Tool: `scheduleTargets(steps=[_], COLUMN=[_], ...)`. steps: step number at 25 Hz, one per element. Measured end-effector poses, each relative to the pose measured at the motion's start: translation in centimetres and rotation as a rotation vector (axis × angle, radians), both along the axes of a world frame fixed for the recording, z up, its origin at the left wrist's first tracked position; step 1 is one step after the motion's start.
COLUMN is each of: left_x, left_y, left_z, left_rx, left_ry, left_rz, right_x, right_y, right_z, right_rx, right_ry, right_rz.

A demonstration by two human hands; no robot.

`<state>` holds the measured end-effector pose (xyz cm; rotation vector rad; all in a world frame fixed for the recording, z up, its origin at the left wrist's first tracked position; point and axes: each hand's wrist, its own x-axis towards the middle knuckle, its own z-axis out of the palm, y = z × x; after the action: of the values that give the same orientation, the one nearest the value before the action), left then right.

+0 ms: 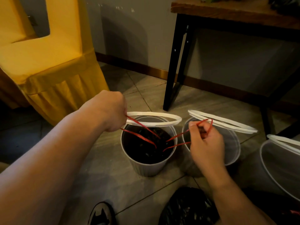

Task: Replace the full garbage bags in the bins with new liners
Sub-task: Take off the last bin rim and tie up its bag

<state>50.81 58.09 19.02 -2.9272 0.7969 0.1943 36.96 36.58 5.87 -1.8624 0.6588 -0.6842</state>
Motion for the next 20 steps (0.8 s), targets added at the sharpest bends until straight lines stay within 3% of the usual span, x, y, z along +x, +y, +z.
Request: scheduleTargets(steps=[2,6,8,9,13,17,20], left_x=[0.6,0.7,0.0,-0.5,-2.3,-2.4,-2.7], left_y=[0.2,-0.7,-1.9,-2.6,-4.8,-5.3,-5.5], left_z=[-0.2,-1.4,-2.5,-3.0,-4.5,-4.9,-5.1], left_rx=[-0.104,-1.053,-1.33,-1.373,-1.272,-0.846,-0.718], left_ry=[0.085,0.688,0.98,1.072,1.03,0.798,0.735], left_rz=[0.039,0.264,0.225,0.159,-0.061,-0.248,-0.291], right_x=[-0.7,-1.8,-1.8,-1.8,-1.6,-0.8,0.3], right_y=[-1.2,-2.4,-2.5,-2.5,-1.8,-0.8,0.3], right_z=[1.1,2.4,3.0,3.5,5.4,7.7,8.3], right_rx=[-0.041,0.1,0.14,0.145,0.063,-0.152,-0.183], right_ry=[0.084,0.046,0.005,-0.026,-0.093,-0.078,-0.083], right_rz=[-0.011,0.065,0.111,0.131,0.245,0.354,0.464])
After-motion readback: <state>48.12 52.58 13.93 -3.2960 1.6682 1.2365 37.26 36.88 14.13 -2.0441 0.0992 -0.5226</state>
